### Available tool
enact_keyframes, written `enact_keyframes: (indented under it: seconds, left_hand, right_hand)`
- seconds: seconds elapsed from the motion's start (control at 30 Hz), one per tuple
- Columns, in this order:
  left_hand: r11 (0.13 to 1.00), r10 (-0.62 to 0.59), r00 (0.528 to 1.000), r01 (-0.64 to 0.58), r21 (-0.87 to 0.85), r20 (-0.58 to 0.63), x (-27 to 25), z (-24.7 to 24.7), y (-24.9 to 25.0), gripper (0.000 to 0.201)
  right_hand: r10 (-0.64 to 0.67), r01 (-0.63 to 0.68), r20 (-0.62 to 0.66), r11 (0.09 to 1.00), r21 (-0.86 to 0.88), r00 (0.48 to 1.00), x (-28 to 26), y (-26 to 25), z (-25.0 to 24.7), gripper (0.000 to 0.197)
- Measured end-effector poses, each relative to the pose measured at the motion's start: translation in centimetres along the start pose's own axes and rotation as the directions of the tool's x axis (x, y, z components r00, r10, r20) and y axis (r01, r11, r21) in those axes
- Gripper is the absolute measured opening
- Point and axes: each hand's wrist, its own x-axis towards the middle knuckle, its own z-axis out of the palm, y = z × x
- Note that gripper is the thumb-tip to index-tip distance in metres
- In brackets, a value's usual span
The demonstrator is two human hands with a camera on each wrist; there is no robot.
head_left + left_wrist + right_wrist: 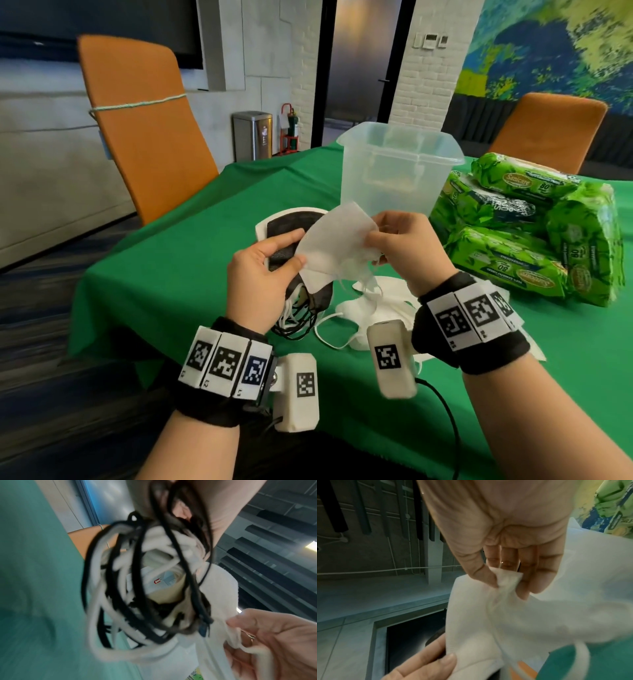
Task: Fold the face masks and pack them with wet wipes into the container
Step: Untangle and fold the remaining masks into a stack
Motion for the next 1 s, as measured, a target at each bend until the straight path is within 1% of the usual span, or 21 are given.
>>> enact_keyframes:
  seconds: [0.07, 0.13, 0.17, 0.2, 0.27, 0.3, 0.37, 0.4, 0.43, 0.47, 0.53, 0.63, 0.7, 0.77, 0.8, 0.83, 0.87, 0.9, 0.93, 0.97, 1.0]
  left_hand:
    - [1.000, 0.004, 1.000, -0.004, 0.003, 0.024, -0.2, 0.1, 0.2, 0.037]
    - [1.000, 0.008, 0.999, -0.009, 0.018, 0.043, -0.4, 0.3, 0.3, 0.036]
    - [1.000, 0.011, 0.999, -0.012, 0.028, 0.039, -0.4, 0.3, 0.2, 0.035]
    - [0.999, 0.012, 1.000, -0.013, 0.032, 0.027, -0.4, 0.3, 0.1, 0.034]
    - [0.999, 0.020, 1.000, -0.020, 0.034, -0.010, -0.4, 0.2, -0.2, 0.029]
    - [0.998, 0.025, 0.999, -0.024, 0.055, -0.023, -0.4, 0.2, -0.4, 0.026]
    - [0.995, 0.023, 0.999, -0.018, 0.096, -0.049, -0.3, 0.4, -0.7, 0.022]
    - [0.996, 0.013, 0.998, -0.008, 0.087, -0.058, -0.4, 0.6, -0.7, 0.022]
    - [0.999, -0.003, 0.998, 0.007, 0.051, -0.063, -0.5, 0.8, -0.6, 0.022]
    - [1.000, -0.022, 0.998, 0.022, -0.007, -0.052, -0.6, 1.0, -0.2, 0.023]
    - [0.989, -0.065, 0.998, 0.062, -0.136, -0.015, -0.8, 1.5, 0.3, 0.032]
    - [0.947, -0.091, 0.994, 0.103, -0.306, 0.052, -1.1, 1.8, 0.8, 0.048]
    - [0.926, -0.085, 0.994, 0.105, -0.363, 0.072, -1.2, 1.8, 1.2, 0.046]
    - [0.927, -0.088, 0.993, 0.109, -0.358, 0.076, -1.2, 1.7, 1.4, 0.043]
    - [0.927, -0.103, 0.992, 0.121, -0.356, 0.069, -1.1, 1.6, 1.3, 0.040]
    - [0.928, -0.116, 0.991, 0.130, -0.350, 0.061, -0.9, 1.5, 1.0, 0.035]
    - [0.935, -0.119, 0.991, 0.131, -0.330, 0.054, -0.8, 1.3, 0.7, 0.026]
    - [0.944, -0.119, 0.992, 0.128, -0.305, 0.047, -0.7, 1.1, 0.4, 0.018]
    - [0.953, -0.116, 0.992, 0.123, -0.277, 0.042, -0.7, 1.0, 0.1, 0.015]
    - [0.960, -0.114, 0.993, 0.120, -0.251, 0.038, -0.7, 0.9, -0.1, 0.014]
    - [0.965, -0.109, 0.993, 0.117, -0.234, 0.047, -0.7, 0.8, -0.2, 0.013]
  right_hand:
    - [-0.014, 0.014, -0.005, 1.000, -0.006, 1.000, -0.2, 0.3, 0.1, 0.019]
    - [-0.032, 0.032, 0.007, 0.999, -0.001, 0.999, -0.4, 0.6, 0.2, 0.010]
    - [-0.042, 0.042, 0.000, 0.999, -0.009, 0.999, -0.4, 0.8, 0.2, 0.010]
    - [-0.052, 0.051, -0.027, 0.998, -0.029, 0.998, -0.4, 1.0, 0.0, 0.014]
    - [-0.089, 0.081, -0.148, 0.995, -0.057, 0.985, -0.4, 1.2, -0.4, 0.025]
    - [-0.116, 0.104, -0.233, 0.993, -0.064, 0.966, -0.4, 1.2, -0.7, 0.028]
    - [-0.183, 0.150, -0.391, 0.982, -0.115, 0.902, -0.5, 0.8, -1.0, 0.033]
    - [-0.228, 0.180, -0.431, 0.972, -0.151, 0.873, -0.8, 0.4, -0.9, 0.036]
    - [-0.280, 0.221, -0.432, 0.958, -0.183, 0.857, -1.2, 0.0, -0.6, 0.038]
    - [-0.333, 0.267, -0.401, 0.940, -0.211, 0.853, -1.6, -0.4, -0.1, 0.037]
    - [-0.403, 0.342, -0.267, 0.907, -0.246, 0.876, -2.3, -0.8, 1.2, 0.029]
    - [-0.426, 0.409, -0.014, 0.878, -0.249, 0.905, -3.1, -0.9, 3.0, 0.015]
    - [-0.431, 0.449, 0.127, 0.864, -0.229, 0.893, -3.6, -1.0, 3.7, 0.014]
    - [-0.390, 0.426, 0.229, 0.895, -0.133, 0.892, -3.7, -1.0, 3.8, 0.010]
    - [-0.342, 0.367, 0.269, 0.929, -0.049, 0.900, -3.7, -1.0, 3.7, 0.008]
    - [-0.295, 0.300, 0.282, 0.953, 0.024, 0.913, -3.5, -1.0, 3.5, 0.013]
    - [-0.267, 0.257, 0.260, 0.964, 0.073, 0.928, -3.4, -0.8, 3.3, 0.017]
    - [-0.265, 0.257, 0.198, 0.964, 0.069, 0.944, -3.2, -0.8, 3.1, 0.020]
    - [-0.297, 0.298, 0.118, 0.955, 0.016, 0.947, -2.9, -0.6, 2.8, 0.021]
    - [-0.338, 0.342, 0.065, 0.937, -0.069, 0.939, -2.6, -0.4, 2.4, 0.023]
    - [-0.369, 0.372, 0.050, 0.914, -0.162, 0.928, -2.3, -0.4, 2.2, 0.027]
